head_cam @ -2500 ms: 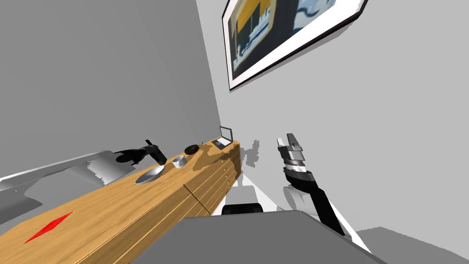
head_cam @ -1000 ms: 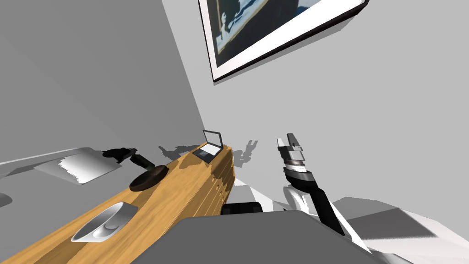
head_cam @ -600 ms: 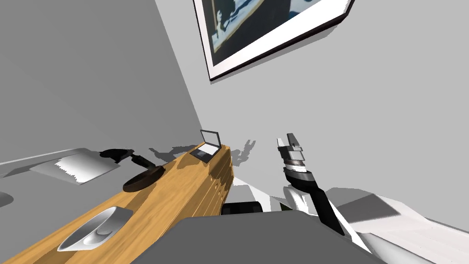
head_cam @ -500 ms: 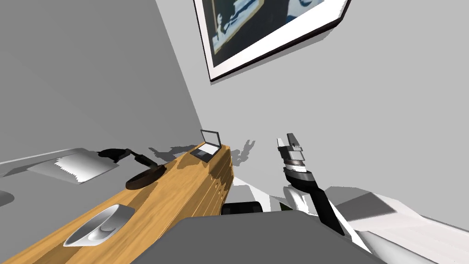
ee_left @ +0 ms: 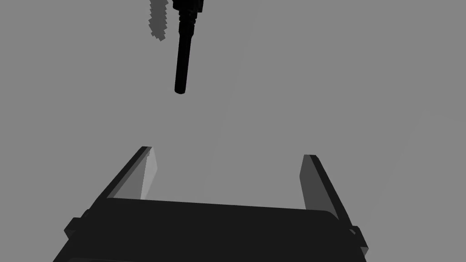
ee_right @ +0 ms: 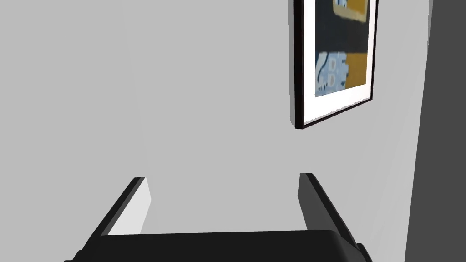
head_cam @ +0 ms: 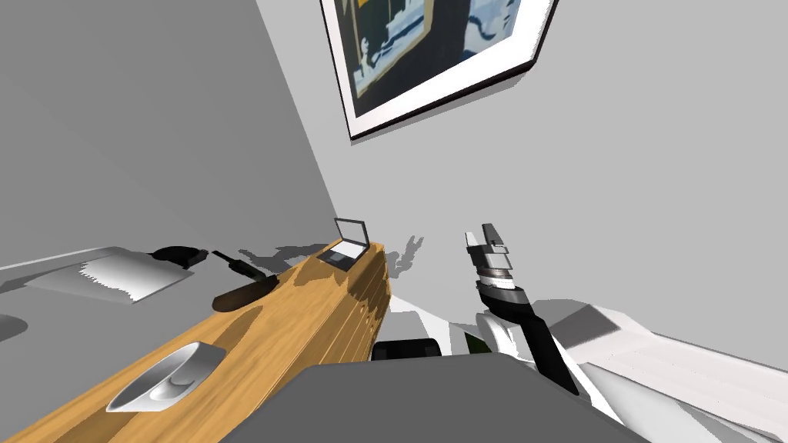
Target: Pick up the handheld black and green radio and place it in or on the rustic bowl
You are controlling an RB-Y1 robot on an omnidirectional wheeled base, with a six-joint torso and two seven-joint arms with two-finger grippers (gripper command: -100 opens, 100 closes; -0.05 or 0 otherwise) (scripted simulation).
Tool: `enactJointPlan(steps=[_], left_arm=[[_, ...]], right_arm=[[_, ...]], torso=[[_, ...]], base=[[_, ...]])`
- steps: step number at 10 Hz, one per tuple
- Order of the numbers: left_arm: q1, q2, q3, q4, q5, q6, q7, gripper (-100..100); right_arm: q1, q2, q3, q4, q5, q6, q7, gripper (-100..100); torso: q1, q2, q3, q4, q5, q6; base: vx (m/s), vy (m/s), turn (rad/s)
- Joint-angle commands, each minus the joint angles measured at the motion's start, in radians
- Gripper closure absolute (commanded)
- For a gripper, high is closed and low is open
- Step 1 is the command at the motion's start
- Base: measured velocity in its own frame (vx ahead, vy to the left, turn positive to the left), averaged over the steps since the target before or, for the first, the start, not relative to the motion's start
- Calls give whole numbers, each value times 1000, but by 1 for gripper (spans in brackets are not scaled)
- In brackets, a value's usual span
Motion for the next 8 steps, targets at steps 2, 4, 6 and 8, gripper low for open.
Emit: enactJointPlan(steps=[2,4,6,8], left_arm=[[-86,0,-74,86,9,-12,-61,-100],[-153,0,-74,127,9,-12,-61,-100],[-215,-7,-146,200,11,-29,-120,-100],[-275,-7,-146,242,11,-29,-120,-100]], right_arm=[[0,0,0,0,0,0,0,0],[0,0,0,0,0,0,0,0],[0,0,0,0,0,0,0,0],[0,0,0,0,0,0,0,0]], torso=[[-1,2,1,0,0,2],[1,2,1,1,0,-1],[0,1,0,0,0,2],[0,2,1,1,0,-1]], base=[[-106,-15,-220],[-30,4,26],[-85,-13,-236],[-37,-5,42]])
